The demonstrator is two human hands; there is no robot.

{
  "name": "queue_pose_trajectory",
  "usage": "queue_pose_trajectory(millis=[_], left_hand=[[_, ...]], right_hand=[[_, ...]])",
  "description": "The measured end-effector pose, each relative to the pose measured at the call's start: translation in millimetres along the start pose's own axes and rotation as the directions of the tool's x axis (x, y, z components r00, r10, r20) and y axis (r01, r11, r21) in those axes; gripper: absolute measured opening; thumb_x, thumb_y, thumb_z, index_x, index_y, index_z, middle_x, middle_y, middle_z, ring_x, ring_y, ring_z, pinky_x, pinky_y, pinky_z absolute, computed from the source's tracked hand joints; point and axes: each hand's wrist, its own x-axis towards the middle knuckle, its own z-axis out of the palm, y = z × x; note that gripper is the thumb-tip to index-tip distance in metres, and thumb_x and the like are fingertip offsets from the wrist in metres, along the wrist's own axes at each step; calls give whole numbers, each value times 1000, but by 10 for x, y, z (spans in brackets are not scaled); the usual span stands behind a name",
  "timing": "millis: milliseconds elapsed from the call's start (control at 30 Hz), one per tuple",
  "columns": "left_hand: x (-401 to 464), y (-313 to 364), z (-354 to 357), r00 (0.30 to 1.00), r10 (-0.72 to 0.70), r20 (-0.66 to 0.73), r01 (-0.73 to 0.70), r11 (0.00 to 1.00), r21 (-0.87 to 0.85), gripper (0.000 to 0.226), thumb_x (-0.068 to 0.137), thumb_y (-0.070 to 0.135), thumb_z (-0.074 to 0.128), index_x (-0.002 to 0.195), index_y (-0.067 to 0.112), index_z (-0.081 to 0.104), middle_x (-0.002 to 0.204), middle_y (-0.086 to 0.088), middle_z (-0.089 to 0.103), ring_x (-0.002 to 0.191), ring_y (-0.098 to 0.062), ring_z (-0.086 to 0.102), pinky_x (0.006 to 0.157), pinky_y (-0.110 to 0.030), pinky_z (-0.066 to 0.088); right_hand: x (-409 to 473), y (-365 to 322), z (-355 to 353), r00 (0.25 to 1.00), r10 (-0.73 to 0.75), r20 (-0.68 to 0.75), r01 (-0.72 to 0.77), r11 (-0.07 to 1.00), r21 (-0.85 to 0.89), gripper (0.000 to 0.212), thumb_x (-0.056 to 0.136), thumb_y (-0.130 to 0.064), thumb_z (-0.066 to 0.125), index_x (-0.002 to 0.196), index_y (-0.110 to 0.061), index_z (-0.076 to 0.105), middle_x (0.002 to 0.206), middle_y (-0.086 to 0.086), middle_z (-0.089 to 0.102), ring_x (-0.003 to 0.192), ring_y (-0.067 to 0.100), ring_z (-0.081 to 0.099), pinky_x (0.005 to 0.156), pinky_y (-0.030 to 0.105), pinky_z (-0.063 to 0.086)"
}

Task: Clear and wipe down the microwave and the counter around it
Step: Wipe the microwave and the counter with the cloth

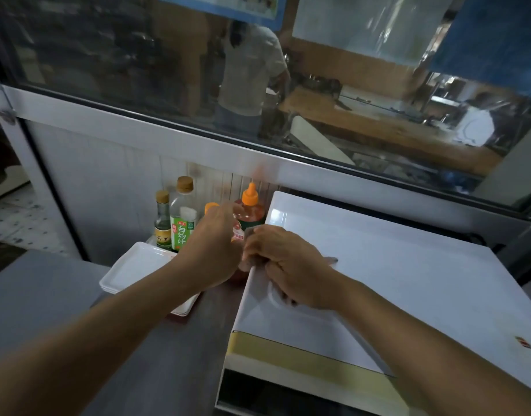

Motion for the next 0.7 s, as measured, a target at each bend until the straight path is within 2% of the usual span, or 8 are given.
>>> queue_pose_trajectory(millis=[67,167,267,333,433,500,633,700], left_hand=[[-55,-10,-22,1000,29,-9,-29,1000,-5,44,83,-1,55,124,10,46,113,-8,52,101,-23,51,83,-31,43],[-125,-36,-1,1000,7,-16,-7,1000,-5,37,83,-1,55,116,15,46,108,-2,49,99,-19,48,79,-25,35],[-162,-22,68,999,-43,23,42,999,5,35,87,2,51,117,19,44,116,-1,49,102,-15,46,81,-24,34],[-187,25,126,999,-30,45,29,1000,7,36,90,7,52,123,16,44,122,-3,51,103,-13,46,83,-24,36],[-219,119,222,998,12,61,-13,1000,15,32,90,6,50,121,15,46,121,-5,53,100,-11,44,82,-23,36],[-222,176,282,998,13,55,-15,999,42,36,91,4,49,125,15,45,123,-4,53,107,-14,47,88,-25,39],[-191,264,413,997,52,58,-61,985,159,44,89,2,51,131,14,43,127,-6,52,116,-21,45,96,-34,42],[-179,295,457,995,78,60,-90,971,223,38,90,6,51,127,16,47,124,-5,53,112,-22,44,94,-39,41]], right_hand=[[-57,18,-6,1000,-27,14,27,1000,-2,34,83,-6,41,104,-23,62,111,-10,58,105,5,50,92,26,43],[9,320,-119,999,6,43,-1,993,-118,48,87,-3,46,130,-24,53,140,-7,48,130,1,32,109,13,19],[95,650,-289,963,265,45,-247,940,-237,47,100,-20,34,146,-28,30,155,-7,24,143,9,16,116,27,13],[117,732,-311,934,354,48,-326,899,-292,49,101,-22,30,149,-30,22,158,-9,16,145,9,10,117,30,12],[-61,541,-238,952,301,51,-270,908,-320,52,100,-20,33,149,-28,22,158,-8,14,146,9,7,118,34,15],[-385,349,-203,972,229,51,-205,936,-287,52,97,-22,37,148,-31,26,157,-11,19,145,8,9,117,37,18],[-968,221,-279,986,89,142,-59,978,-199,51,95,-36,24,146,-35,27,155,-18,21,144,1,7,117,35,11],[-980,400,-404,979,127,161,-93,975,-204,51,97,-32,28,147,-36,24,156,-19,16,144,0,5,118,36,10]])
